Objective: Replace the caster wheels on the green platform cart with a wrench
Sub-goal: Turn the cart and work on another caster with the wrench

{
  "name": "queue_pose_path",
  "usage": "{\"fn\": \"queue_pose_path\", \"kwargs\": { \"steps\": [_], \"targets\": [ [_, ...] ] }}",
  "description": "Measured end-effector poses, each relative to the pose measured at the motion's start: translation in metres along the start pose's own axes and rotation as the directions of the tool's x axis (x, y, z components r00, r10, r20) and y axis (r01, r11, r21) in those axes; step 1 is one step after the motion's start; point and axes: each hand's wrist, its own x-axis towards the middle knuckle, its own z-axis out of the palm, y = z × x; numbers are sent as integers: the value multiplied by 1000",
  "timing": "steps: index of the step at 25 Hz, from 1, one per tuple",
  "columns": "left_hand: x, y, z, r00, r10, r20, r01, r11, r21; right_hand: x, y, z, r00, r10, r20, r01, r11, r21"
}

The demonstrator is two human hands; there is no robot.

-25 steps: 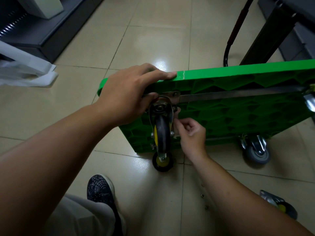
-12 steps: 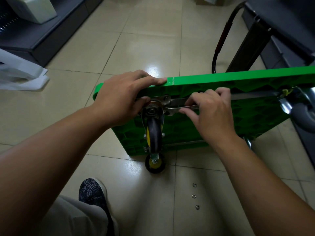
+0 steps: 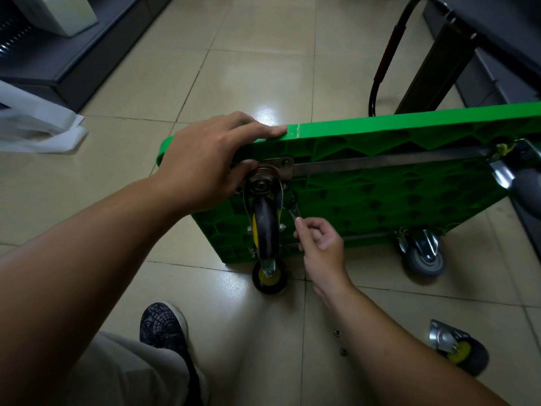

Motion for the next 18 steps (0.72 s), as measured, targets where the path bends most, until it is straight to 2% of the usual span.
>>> {"fn": "queue_pose_path", "kwargs": {
  "steps": [4,10,15,18],
  "targets": [
    [0,-1,0,1000,-5,16,5,1000,-1,7,7,5,997,-63,-55,68,992,104],
    [1,-1,0,999,-4,34,4,1000,-1,13,16,14,997,-38,-64,48,985,164],
    [1,0,-1,999,-1,38,1,1000,-4,13,25,1,996,-35,-78,42,994,101],
    [0,0,-3,999,0,37,0,1000,-11,15,41,-21,994,21,-106,-21,1000,4]
  ]
}}
